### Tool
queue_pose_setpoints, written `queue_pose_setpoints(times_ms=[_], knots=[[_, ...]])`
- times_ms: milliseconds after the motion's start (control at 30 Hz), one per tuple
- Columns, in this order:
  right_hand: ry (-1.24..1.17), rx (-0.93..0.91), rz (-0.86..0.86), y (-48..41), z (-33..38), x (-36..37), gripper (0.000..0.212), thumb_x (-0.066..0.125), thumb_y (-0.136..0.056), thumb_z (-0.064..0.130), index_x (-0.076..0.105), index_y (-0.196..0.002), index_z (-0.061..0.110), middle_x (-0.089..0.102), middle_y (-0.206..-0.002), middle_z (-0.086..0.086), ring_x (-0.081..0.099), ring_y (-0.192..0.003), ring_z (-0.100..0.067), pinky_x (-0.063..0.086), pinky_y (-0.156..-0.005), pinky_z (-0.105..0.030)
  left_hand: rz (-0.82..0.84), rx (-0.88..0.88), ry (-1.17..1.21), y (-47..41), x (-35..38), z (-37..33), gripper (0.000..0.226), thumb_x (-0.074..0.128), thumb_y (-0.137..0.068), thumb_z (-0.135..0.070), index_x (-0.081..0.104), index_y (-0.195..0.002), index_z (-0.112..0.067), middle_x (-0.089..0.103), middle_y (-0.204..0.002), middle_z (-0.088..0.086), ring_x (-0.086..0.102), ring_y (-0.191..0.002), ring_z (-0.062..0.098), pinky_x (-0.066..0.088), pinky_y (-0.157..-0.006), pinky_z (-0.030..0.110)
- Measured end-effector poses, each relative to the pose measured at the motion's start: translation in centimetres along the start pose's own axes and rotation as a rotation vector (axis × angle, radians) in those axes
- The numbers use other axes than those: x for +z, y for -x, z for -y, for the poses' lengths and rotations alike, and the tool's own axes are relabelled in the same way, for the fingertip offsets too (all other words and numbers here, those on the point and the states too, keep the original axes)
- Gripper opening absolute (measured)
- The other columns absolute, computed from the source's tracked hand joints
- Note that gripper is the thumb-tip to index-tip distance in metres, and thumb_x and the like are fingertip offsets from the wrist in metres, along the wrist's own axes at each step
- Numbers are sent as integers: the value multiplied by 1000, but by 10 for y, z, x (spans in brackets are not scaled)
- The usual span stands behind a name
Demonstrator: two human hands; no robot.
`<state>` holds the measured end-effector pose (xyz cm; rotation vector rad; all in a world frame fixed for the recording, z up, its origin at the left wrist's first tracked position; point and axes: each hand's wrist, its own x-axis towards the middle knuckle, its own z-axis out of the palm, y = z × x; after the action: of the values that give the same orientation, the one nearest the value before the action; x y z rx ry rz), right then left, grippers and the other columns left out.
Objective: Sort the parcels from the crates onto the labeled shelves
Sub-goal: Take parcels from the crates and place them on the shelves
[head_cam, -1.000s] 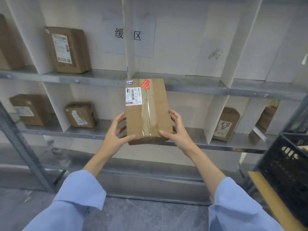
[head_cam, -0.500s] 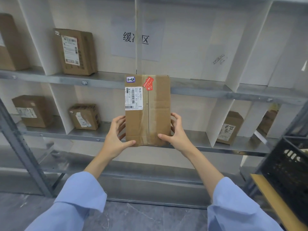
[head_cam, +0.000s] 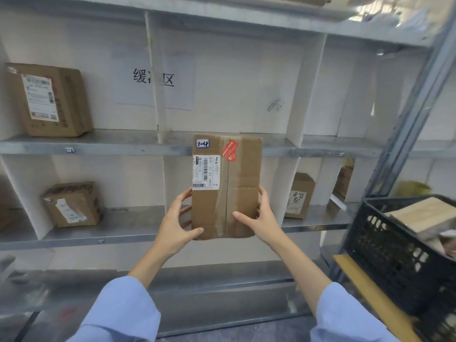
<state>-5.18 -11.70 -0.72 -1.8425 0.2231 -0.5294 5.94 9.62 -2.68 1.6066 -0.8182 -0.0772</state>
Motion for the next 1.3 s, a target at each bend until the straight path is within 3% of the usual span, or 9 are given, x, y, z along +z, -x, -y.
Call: queue_pose_setpoints(times_ms=[167,433,633,800,867,967,1067,1200,1300], knots=[[55,-7,-86,4,-4,-19,95,80,-82,22,16,-151,28,47,-127,33,50,-120,9,41,-112,-37,36,4,30,-11,22,-4,97,79,-74,5,31,-147,-36,36,-140,-34,45,-124,6,49,-80,9],[91,-2,-187,6,-6,-32,97,83,-78,28,19,-149,35,51,-118,33,54,-121,-7,44,-110,-43,104,28,39,-24,35,-7,95,79,-75,1,31,-140,-48,37,-142,-32,44,-130,8,49,-97,27],[105,2,-333,12,-3,-60,95,83,-78,25,22,-151,29,49,-122,23,48,-116,-2,39,-108,-27,167,54,29,-48,68,-18,91,79,-78,-4,27,-137,-49,33,-130,-42,46,-118,1,48,-78,7],[112,-4,-444,16,-6,-103,94,82,-78,24,22,-150,32,50,-122,24,49,-121,-6,41,-106,-29,262,85,50,-76,112,-31,90,79,-79,-6,27,-139,-49,33,-132,-42,45,-115,-13,45,-80,8],[109,-1,-486,13,-8,-123,94,82,-78,25,21,-148,36,51,-123,23,50,-123,-8,42,-107,-30,293,104,69,-90,130,-38,89,78,-79,-4,28,-139,-48,34,-133,-40,45,-118,-9,46,-84,13],[105,2,-542,2,-12,-151,93,83,-76,30,23,-146,43,54,-131,17,52,-127,-15,44,-109,-46,327,131,78,-114,157,-49,89,78,-78,-2,29,-139,-45,37,-138,-30,44,-122,1,47,-93,28],[80,-16,-589,-14,-15,-184,93,81,-80,23,22,-151,33,51,-131,15,50,-126,-13,43,-110,-47,363,173,52,-144,183,-60,91,79,-74,-8,30,-144,-42,37,-148,-15,44,-128,10,47,-96,36],[13,-68,-653,-51,-24,-232,76,76,-85,22,29,-140,44,50,-145,-2,52,-129,-19,46,-106,-46,374,247,-32,-187,218,-78,93,78,-77,-6,28,-151,-35,37,-151,-10,43,-130,8,48,-89,18],[-36,-108,-679,-85,-27,-265,78,77,-84,22,30,-144,43,51,-144,-2,52,-129,-18,48,-105,-44,312,291,-15,-221,247,-91,91,78,-76,-8,33,-149,-35,40,-149,-12,44,-133,10,52,-91,20]])
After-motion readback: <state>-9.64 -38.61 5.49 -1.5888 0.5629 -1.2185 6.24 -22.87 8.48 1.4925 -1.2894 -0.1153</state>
